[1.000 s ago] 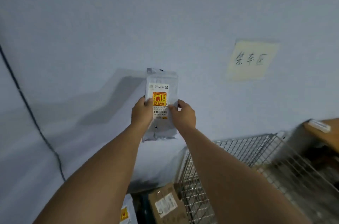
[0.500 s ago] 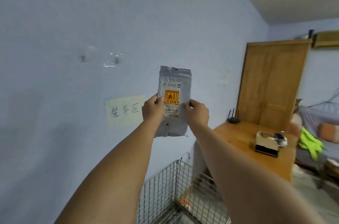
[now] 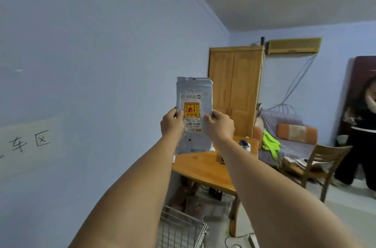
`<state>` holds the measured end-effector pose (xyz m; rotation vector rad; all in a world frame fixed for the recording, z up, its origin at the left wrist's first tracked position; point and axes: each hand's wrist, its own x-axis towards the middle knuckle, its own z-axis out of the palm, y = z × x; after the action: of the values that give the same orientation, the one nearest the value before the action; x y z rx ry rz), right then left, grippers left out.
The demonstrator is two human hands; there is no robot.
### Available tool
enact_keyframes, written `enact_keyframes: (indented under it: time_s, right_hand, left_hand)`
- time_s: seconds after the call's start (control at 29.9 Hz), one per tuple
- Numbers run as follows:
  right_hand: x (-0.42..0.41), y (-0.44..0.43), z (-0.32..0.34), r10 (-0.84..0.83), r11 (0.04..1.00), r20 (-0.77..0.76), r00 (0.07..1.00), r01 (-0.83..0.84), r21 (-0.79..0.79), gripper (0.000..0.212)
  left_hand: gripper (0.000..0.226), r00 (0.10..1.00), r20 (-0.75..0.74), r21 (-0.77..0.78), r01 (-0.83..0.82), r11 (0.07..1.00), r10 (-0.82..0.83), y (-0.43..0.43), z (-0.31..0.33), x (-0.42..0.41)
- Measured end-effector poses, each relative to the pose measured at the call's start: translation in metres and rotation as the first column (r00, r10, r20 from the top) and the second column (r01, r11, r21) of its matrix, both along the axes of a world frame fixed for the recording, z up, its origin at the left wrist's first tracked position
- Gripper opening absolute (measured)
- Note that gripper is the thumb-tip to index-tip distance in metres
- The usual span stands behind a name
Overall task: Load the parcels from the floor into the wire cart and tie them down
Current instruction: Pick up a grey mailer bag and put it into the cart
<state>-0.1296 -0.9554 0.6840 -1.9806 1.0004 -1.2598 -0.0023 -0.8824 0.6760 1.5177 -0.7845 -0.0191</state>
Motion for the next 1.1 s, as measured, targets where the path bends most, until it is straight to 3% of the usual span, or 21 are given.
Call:
enact_keyframes:
  time_s: [0.33, 0.57, 0.73, 0.93, 1.1]
  right_hand:
    - [0.056, -0.132, -0.025, 0.017, 1.000, -0.027, 0.999, -0.016, 0.027, 0.025]
    - [0.152, -0.202, -0.030, 0.157, 0.988, -0.090, 0.984, -0.157, 0.003, 0.021]
    - [0.222, -0.226, -0.055, 0.323, 0.944, -0.107, 0.940, -0.312, 0.105, 0.021]
    - [0.316, -0.211, -0.089, 0.562, 0.827, -0.161, 0.811, -0.548, 0.127, 0.019]
    - [0.373, -0.156, -0.152, 0.776, 0.621, -0.275, 0.568, -0.763, 0.177, 0.023]
  left_hand:
    - [0.030, 0.998, -0.024, 0.014, -0.051, 0.999, 0.051, -0.131, -0.031, 0.055]
    - [0.031, 0.979, -0.072, 0.031, -0.190, 0.981, 0.191, -0.189, -0.043, 0.138]
    - [0.029, 0.936, -0.078, 0.083, -0.338, 0.938, 0.344, -0.194, -0.062, 0.188]
    - [0.027, 0.784, -0.166, 0.121, -0.586, 0.801, 0.599, -0.149, -0.100, 0.246]
    - [0.025, 0.578, -0.274, 0.202, -0.747, 0.633, 0.769, -0.074, -0.161, 0.256]
